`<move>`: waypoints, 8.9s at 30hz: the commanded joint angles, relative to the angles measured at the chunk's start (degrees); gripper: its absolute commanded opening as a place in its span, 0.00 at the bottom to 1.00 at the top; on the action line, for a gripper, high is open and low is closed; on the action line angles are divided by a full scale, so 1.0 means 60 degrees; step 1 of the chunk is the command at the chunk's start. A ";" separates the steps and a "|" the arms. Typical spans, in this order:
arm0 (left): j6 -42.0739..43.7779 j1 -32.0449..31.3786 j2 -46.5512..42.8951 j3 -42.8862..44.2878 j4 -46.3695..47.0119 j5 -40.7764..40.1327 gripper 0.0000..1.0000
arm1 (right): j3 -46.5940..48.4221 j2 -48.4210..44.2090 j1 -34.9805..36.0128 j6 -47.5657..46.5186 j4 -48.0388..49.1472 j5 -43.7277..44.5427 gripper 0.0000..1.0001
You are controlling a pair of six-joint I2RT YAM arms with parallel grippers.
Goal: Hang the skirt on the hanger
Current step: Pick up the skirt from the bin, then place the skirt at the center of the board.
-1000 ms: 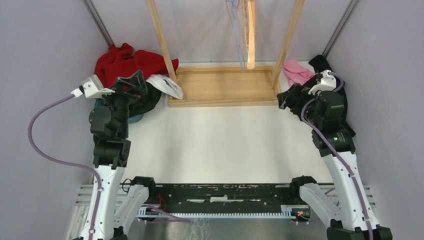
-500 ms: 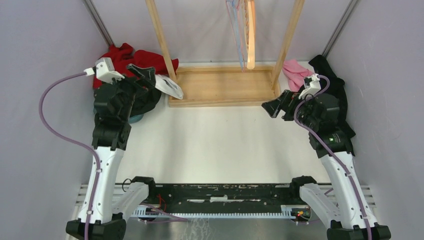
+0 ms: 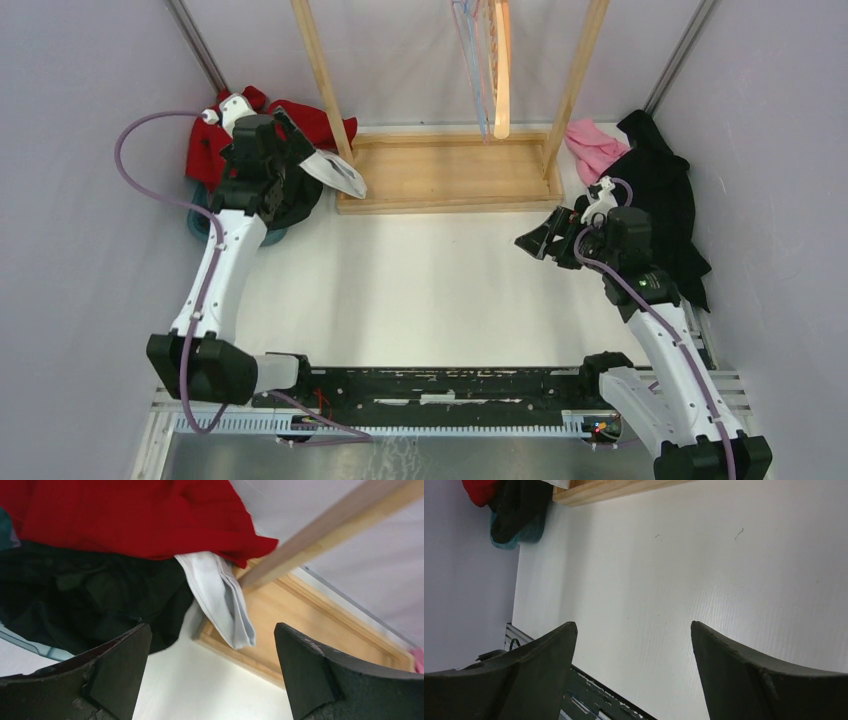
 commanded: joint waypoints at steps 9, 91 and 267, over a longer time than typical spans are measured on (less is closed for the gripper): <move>-0.0355 0.0363 0.4682 0.3483 -0.1349 -0.3682 0.99 | -0.0187 0.0162 0.0188 0.0131 0.0890 -0.0154 0.86; -0.0816 0.3706 0.5260 0.1435 0.2194 -0.1588 0.82 | 0.0798 0.2309 0.4663 -0.0269 0.0079 0.2482 0.84; 0.1943 -0.7922 0.8158 0.4618 -0.3041 -0.2289 0.65 | -0.0078 0.2938 0.2336 -0.1959 0.0101 0.3478 0.61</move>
